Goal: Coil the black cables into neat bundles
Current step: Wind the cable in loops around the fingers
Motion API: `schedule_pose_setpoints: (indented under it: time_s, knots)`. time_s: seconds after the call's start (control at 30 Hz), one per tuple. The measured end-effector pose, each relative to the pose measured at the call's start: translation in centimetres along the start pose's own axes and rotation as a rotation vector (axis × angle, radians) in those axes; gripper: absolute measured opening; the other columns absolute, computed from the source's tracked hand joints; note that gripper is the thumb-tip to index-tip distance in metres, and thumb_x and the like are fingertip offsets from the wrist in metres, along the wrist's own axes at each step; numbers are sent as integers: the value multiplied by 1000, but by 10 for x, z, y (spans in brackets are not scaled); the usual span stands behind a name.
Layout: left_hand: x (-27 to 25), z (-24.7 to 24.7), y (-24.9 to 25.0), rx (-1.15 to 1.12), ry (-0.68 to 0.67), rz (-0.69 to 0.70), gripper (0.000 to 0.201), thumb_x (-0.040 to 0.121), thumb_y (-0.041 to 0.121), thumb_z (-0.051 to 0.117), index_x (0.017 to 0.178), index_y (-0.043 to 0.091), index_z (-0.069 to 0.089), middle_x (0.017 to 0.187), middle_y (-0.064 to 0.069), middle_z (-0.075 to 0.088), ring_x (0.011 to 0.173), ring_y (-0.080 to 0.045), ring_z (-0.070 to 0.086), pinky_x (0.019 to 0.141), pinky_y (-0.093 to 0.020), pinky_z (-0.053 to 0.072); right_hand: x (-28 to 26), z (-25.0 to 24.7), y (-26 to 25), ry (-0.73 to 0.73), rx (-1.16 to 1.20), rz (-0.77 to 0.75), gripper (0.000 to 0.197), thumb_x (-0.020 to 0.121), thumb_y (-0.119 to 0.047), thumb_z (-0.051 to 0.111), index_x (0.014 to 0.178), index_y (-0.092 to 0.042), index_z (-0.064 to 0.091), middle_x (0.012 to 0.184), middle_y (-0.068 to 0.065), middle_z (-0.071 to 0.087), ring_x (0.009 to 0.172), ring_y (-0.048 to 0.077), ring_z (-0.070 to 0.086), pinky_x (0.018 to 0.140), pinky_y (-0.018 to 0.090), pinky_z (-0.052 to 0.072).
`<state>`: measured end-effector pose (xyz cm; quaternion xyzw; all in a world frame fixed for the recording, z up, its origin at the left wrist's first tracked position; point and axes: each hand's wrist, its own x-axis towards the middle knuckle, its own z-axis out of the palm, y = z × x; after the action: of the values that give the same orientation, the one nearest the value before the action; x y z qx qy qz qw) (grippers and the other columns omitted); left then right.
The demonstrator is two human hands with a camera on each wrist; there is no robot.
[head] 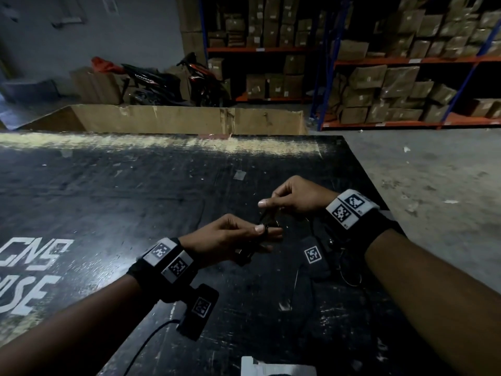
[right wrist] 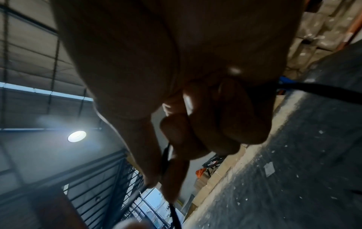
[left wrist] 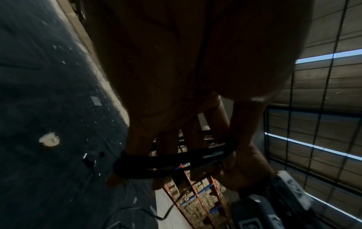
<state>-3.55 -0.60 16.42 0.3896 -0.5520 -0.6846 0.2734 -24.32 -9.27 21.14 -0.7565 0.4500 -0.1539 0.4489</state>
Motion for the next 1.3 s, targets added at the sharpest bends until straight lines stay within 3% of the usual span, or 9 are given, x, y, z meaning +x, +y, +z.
schedule_pose_setpoints:
  time_s: [0.13, 0.27, 0.4, 0.57, 0.67, 0.83, 1.0, 1.17, 1.3]
  knots:
    - [5, -6, -7, -52, 54, 32, 57, 100, 28, 54, 130, -21, 54, 143, -2, 66, 130, -26, 64, 96, -50, 42, -7, -1, -7, 51, -20, 18, 30, 87, -34, 74, 81, -6, 81, 50, 8, 46, 36, 11, 31, 39, 17, 24]
    - [6, -6, -8, -108, 84, 86, 35, 99, 29, 54, 115, 9, 77, 146, -3, 63, 133, -29, 62, 108, -65, 39, -11, -3, -5, 159, -1, 39, 29, 86, -37, 74, 79, -10, 83, 47, 11, 45, 38, 13, 32, 45, 22, 26]
    - [12, -2, -8, -88, 203, 94, 37, 96, 33, 56, 119, 12, 75, 135, -5, 71, 128, -24, 66, 91, -42, 51, -17, 4, -11, 193, -6, -21, 24, 86, -32, 75, 80, -11, 82, 59, 4, 70, 47, 4, 55, 51, 22, 41]
    - [22, -5, -13, -126, 341, 208, 35, 97, 37, 64, 106, 7, 79, 102, -19, 69, 76, -21, 56, 67, -35, 35, -32, 33, -13, 241, -11, -157, 17, 95, -15, 64, 102, -12, 79, 73, 3, 79, 56, 7, 67, 55, 23, 49]
    - [27, -14, 0, -290, 398, 297, 34, 96, 33, 57, 120, 16, 75, 145, -19, 61, 101, -24, 74, 83, -45, 50, -35, 57, -1, 251, 362, -200, 25, 101, -6, 51, 119, -7, 69, 70, 11, 72, 44, 11, 52, 44, 19, 42]
    - [22, -40, 39, -472, 393, 398, 42, 105, 41, 38, 142, 32, 55, 149, -5, 60, 134, -33, 59, 111, -67, 38, -43, 86, 33, 192, 570, -207, 29, 104, -14, 46, 109, -1, 71, 51, 0, 49, 40, 3, 38, 42, 14, 27]
    - [7, -47, 67, -583, 257, 486, 41, 109, 40, 35, 142, 29, 57, 148, -10, 61, 136, -41, 57, 102, -78, 38, -44, 100, 74, 144, 682, -32, 31, 97, -24, 56, 82, -27, 83, 48, -6, 53, 37, 1, 39, 40, 13, 27]
    - [-4, -20, 66, -556, 42, 403, 42, 102, 41, 43, 136, 28, 63, 146, -11, 62, 136, -44, 56, 101, -77, 42, -29, 100, 99, 174, 599, 10, 29, 98, -22, 57, 99, 0, 75, 49, -2, 47, 35, 4, 32, 39, 19, 22]
    - [-9, 6, 44, -482, -136, 255, 45, 101, 43, 45, 139, 29, 64, 148, -12, 61, 137, -42, 55, 108, -73, 39, -14, 77, 94, 345, 505, 43, 15, 93, -13, 66, 80, -11, 74, 43, -7, 52, 32, 0, 39, 34, 14, 29]
